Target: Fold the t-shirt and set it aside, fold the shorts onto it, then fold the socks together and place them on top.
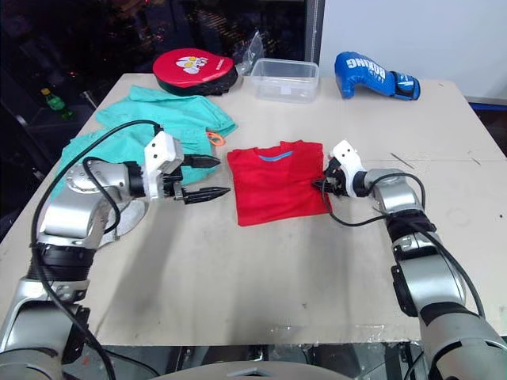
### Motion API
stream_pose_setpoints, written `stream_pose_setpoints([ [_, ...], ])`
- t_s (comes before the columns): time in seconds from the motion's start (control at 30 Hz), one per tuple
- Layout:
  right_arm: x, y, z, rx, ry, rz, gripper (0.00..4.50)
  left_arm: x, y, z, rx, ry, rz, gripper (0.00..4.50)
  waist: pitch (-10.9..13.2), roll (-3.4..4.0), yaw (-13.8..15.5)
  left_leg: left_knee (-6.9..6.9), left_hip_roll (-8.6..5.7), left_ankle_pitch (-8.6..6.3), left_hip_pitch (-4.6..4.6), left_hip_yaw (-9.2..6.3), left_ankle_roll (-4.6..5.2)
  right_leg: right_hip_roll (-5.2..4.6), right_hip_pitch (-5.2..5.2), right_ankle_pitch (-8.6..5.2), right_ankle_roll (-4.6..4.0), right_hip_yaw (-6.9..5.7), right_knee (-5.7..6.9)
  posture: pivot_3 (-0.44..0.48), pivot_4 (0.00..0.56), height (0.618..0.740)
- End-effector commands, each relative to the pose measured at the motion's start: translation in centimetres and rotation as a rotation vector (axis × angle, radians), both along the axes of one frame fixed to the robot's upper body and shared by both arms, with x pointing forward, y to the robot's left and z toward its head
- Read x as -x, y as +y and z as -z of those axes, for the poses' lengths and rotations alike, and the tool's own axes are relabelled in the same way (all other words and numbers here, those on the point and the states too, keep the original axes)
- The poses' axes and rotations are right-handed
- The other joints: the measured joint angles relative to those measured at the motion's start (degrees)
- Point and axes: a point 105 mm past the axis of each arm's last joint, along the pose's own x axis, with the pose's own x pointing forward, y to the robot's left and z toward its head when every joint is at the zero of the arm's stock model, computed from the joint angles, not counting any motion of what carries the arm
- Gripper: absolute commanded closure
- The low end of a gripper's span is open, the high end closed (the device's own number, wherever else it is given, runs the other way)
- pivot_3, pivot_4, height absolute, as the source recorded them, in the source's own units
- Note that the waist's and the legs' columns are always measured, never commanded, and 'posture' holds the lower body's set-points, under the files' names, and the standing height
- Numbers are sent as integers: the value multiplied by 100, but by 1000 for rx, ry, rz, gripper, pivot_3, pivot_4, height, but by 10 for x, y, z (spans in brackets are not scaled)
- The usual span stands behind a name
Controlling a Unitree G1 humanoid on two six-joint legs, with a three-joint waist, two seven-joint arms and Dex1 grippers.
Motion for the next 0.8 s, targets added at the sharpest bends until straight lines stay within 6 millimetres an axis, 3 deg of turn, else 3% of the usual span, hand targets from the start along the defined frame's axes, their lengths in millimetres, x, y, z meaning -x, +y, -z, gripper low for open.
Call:
stream_pose_setpoints([
  [0.03, 11, -3, 25, 103, 46, -24, 4142, 6, 0, -18, 9, -53, 5, 506, 0, 0, 4, -1, 0, 0, 4, 1, 0, 0, 3, 0, 0, 1, -1, 0, 150, 740],
  [0.07, 11, -7, 22, 109, 30, -18, 4470, 6, 0, -18, 4, -54, 2, 506, 0, 1, 9, -1, 0, 0, 7, 3, 0, 0, 4, 0, 0, 3, -2, 0, 150, 740],
  [0.17, 10, -26, 6, 108, -4, 27, 4470, 5, -7, -21, 3, -69, 16, 506, 3, 4, 51, -1, -3, -1, 10, 6, 0, -3, 5, 0, 0, 9, -1, 0, 150, 740],
  [0.27, 18, -52, -18, 92, -15, 72, 4470, 16, -27, -29, 22, -69, 108, 506, 7, 9, 159, -1, -8, -1, 2, 6, 1, -11, 4, 0, 0, 6, -9, 0, 150, 740],
  [0.5, 39, -166, -46, 282, -40, 351, 4470, 27, -54, -36, 38, -86, 207, 506, 22, 25, 283, 11, -21, -11, -34, 1, 20, -19, -4, 0, 1, -6, -36, 0, 150, 740],
  [0.6, 55, -223, -49, 471, -34, 452, 4470, 28, -59, -36, 51, -92, 233, 506, 25, 29, 279, 10, -20, -11, -32, 1, 20, -13, -5, -1, 2, -5, -34, 0, 150, 740],
  [0.8, 70, -266, -49, 552, 26, 561, 4470, 33, -60, -25, 30, -82, 275, 506, 34, 21, 134, -2, -14, -11, -3, 33, 19, 0, -2, -1, 3, 32, -32, 0, 150, 740],
])
